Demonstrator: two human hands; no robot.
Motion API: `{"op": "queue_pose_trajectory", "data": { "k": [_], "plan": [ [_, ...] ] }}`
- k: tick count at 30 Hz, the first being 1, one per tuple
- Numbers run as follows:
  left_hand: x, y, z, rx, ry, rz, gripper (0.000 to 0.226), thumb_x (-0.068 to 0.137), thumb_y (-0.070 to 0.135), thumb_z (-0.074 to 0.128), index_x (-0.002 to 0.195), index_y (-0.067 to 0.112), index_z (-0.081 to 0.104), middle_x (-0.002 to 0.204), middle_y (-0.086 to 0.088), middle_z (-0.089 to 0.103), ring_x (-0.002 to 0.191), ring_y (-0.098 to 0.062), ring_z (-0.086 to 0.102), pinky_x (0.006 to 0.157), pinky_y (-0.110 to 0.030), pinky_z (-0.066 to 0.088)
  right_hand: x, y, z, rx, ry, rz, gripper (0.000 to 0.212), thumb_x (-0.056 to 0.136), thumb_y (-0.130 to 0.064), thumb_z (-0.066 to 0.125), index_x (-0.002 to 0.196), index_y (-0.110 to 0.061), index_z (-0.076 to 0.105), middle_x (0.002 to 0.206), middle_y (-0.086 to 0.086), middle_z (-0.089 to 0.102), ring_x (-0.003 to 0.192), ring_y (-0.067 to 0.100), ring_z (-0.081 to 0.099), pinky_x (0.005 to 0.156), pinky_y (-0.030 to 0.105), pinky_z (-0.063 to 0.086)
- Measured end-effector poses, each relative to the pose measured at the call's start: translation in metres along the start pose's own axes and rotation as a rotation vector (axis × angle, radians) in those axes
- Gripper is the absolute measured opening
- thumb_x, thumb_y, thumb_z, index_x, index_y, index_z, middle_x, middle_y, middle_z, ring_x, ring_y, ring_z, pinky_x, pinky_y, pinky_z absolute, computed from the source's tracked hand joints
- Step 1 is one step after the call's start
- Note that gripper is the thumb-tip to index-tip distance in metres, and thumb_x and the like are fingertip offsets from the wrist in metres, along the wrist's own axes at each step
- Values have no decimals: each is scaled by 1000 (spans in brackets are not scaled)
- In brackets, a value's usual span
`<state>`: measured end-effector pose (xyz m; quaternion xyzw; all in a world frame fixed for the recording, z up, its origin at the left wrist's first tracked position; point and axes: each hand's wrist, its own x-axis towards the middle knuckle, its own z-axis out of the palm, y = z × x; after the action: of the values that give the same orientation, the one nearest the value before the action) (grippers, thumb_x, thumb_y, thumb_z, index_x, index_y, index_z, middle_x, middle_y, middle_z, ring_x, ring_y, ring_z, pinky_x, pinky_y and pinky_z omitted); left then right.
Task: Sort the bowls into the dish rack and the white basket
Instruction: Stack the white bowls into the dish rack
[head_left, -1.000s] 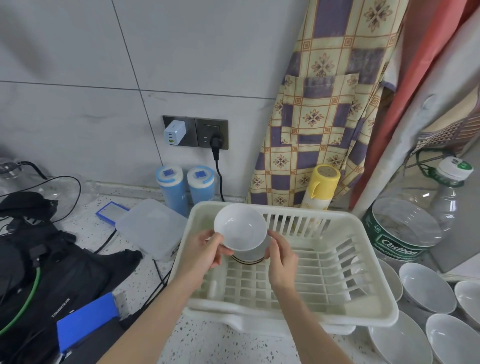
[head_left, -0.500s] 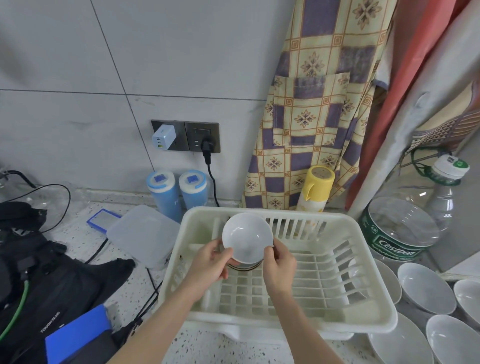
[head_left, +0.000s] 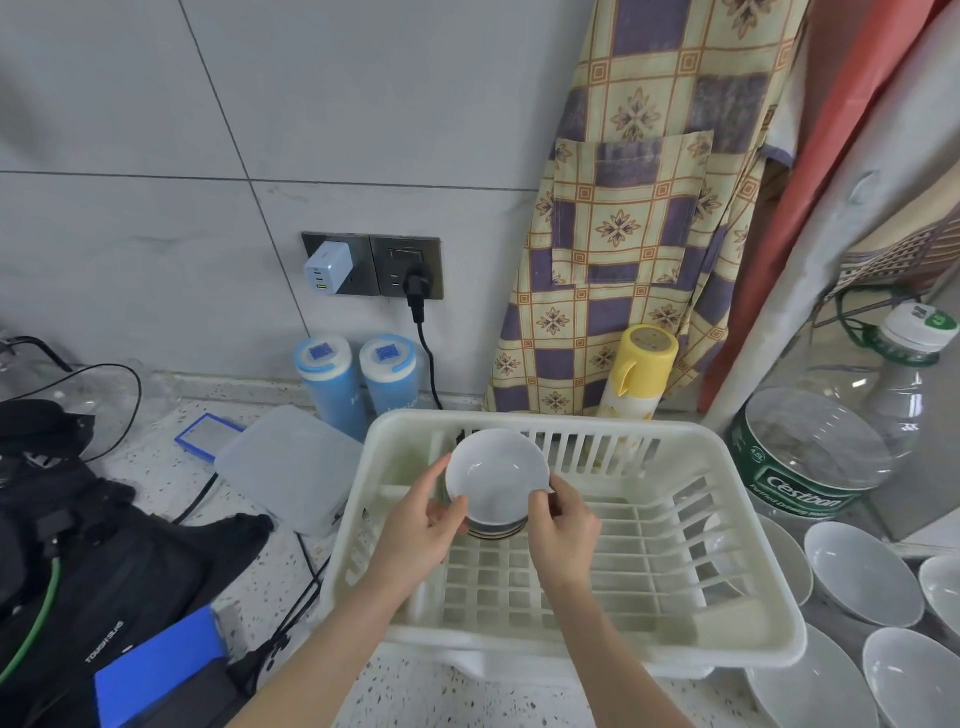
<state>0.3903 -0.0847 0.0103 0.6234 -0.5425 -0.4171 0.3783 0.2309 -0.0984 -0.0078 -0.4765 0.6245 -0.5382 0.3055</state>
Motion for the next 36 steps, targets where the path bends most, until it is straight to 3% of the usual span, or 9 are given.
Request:
{"op": "queue_pose_trajectory", "data": {
  "k": [3,7,11,16,20,26,30,33,36],
  "plan": [
    [4,-7,0,78,1,-32,53,95,30,60,144,38,42,68,-3,72,63,-3,68,54,-7,43,0,1,1,-25,-10,-2,28,76,-25,47,59,-44,56,42,-10,38,44,8,35,43,15,31],
    [7,-12,0,137,-36,-61,53,96,33,58,146,36,41,71,-7,72,61,2,68,51,-6,42,1,7,2,-73,-21,17,22,83,-18,53,88,-25,73,42,-10,42,44,8,38,44,16,33],
    [8,-14,1,154,-59,-90,58,94,42,58,148,34,37,73,-5,72,63,5,67,53,-7,41,1,9,1,-124,-37,36,24,86,-11,54,94,-22,74,41,-10,44,44,8,41,45,15,34],
    [6,-13,1,204,-121,-95,88,83,60,63,155,32,21,63,14,70,65,3,67,60,-16,43,1,9,2,-129,-38,75,29,86,-14,55,106,-21,74,44,-7,46,45,7,43,49,22,39],
    [4,-13,0,286,-132,-103,107,70,69,68,155,37,12,69,11,65,66,3,64,57,-16,41,2,10,3,-109,-55,113,28,87,-16,55,108,-22,73,48,-7,48,47,7,43,52,25,42],
    [5,-14,1,340,-119,-51,99,71,58,75,146,55,10,78,21,59,62,7,62,55,-16,41,4,15,3,-70,-62,193,34,87,-32,57,118,-24,68,56,-8,54,56,7,52,59,26,48],
    [6,-15,0,368,-120,-36,98,71,60,74,141,58,5,76,22,58,66,12,60,53,-14,39,4,18,-1,-66,-87,364,64,77,-72,29,110,-27,62,87,1,71,85,17,65,74,38,51],
    [7,-18,1,371,-117,-50,102,69,63,74,147,53,8,70,16,62,65,4,63,56,-19,41,0,14,-3,-193,-210,493,63,80,-77,7,80,-35,54,70,1,72,72,15,64,62,33,44],
    [9,-20,2,377,-103,-55,101,71,62,74,149,49,11,70,13,63,66,0,64,57,-21,43,-1,13,0,-67,-344,550,65,93,-66,10,98,-27,62,76,6,74,56,15,66,48,23,48]
  ]
}}
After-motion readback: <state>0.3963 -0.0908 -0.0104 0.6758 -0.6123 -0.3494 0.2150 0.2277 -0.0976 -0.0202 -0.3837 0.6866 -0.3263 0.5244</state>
